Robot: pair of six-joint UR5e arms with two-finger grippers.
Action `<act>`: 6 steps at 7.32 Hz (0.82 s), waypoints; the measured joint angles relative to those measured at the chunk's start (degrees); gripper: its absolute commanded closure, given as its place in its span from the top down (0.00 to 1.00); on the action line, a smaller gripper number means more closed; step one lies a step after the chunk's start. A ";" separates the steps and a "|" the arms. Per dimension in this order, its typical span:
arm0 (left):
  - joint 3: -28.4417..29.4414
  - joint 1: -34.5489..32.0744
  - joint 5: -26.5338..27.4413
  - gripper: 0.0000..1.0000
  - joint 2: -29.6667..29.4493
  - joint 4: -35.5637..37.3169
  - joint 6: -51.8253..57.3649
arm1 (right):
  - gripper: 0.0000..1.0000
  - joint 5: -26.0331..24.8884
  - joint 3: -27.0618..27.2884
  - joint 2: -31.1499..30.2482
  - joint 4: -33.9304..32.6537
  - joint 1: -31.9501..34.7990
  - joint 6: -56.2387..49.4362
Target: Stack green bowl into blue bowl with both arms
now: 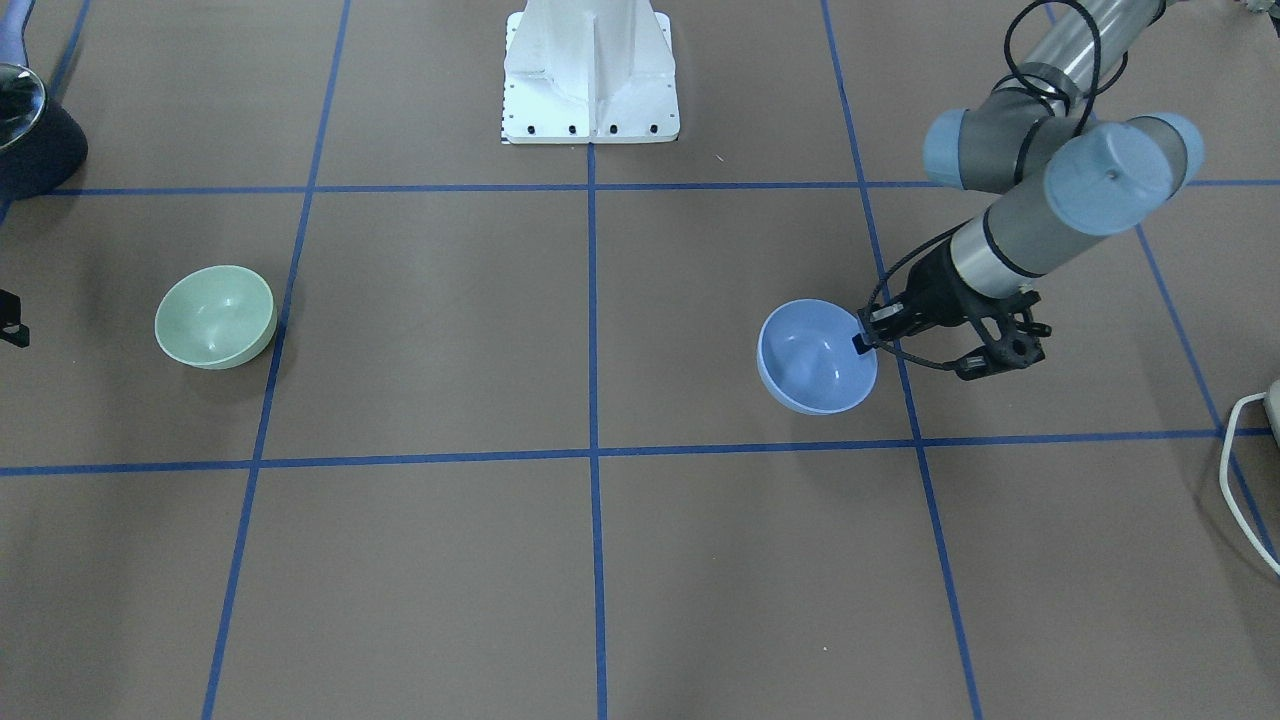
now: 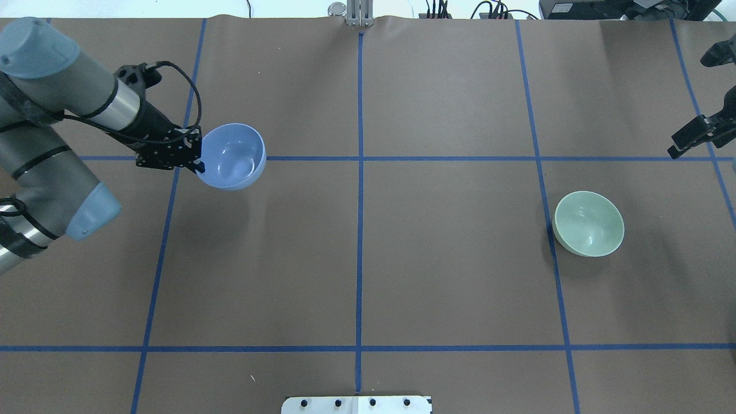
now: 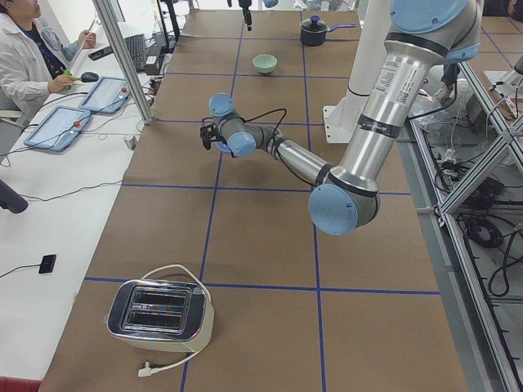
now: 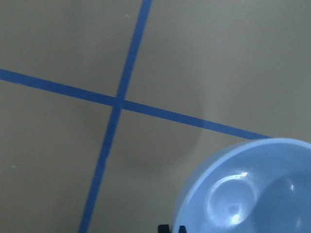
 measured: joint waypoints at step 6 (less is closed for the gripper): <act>3.37 16.14 14.01 0.08 -16.22 10.17 -12.20 | 1.00 -0.51 0.17 5.02 0.46 -3.65 -0.16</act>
